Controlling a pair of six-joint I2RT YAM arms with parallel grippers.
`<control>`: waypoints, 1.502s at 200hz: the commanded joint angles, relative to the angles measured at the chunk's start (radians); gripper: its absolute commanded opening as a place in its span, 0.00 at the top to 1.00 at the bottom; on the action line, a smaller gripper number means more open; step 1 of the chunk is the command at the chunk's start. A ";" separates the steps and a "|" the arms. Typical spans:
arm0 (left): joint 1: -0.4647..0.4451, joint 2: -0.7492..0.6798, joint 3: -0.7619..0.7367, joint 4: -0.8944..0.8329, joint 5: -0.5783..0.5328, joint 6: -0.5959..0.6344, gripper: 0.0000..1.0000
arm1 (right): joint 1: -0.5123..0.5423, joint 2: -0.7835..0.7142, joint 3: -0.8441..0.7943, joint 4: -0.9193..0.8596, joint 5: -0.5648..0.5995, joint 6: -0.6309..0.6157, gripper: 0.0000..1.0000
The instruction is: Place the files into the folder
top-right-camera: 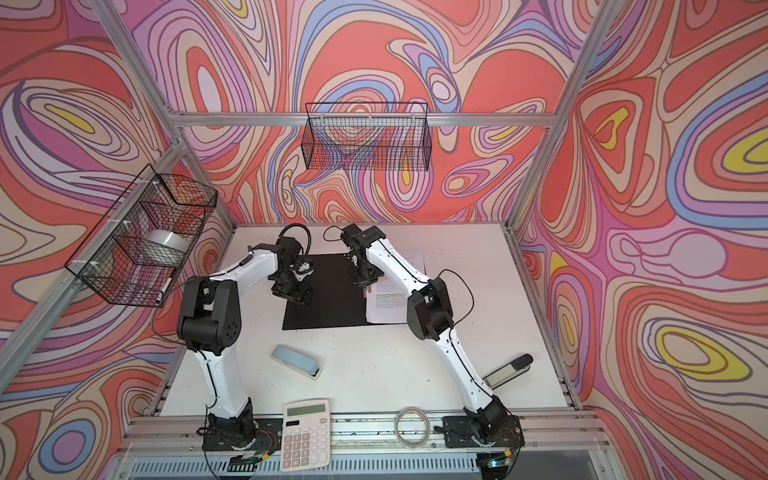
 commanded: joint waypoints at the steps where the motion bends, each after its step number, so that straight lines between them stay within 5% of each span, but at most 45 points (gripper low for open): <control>1: -0.014 0.040 0.047 0.013 -0.053 0.003 0.25 | -0.017 0.034 -0.030 -0.035 0.031 -0.015 0.86; 88: -0.041 0.105 0.075 0.011 -0.134 0.072 0.31 | -0.021 0.043 -0.042 -0.054 0.035 -0.038 0.86; 300: -0.041 0.114 0.069 0.009 -0.111 0.086 0.32 | -0.026 0.097 -0.025 -0.064 0.000 -0.037 0.87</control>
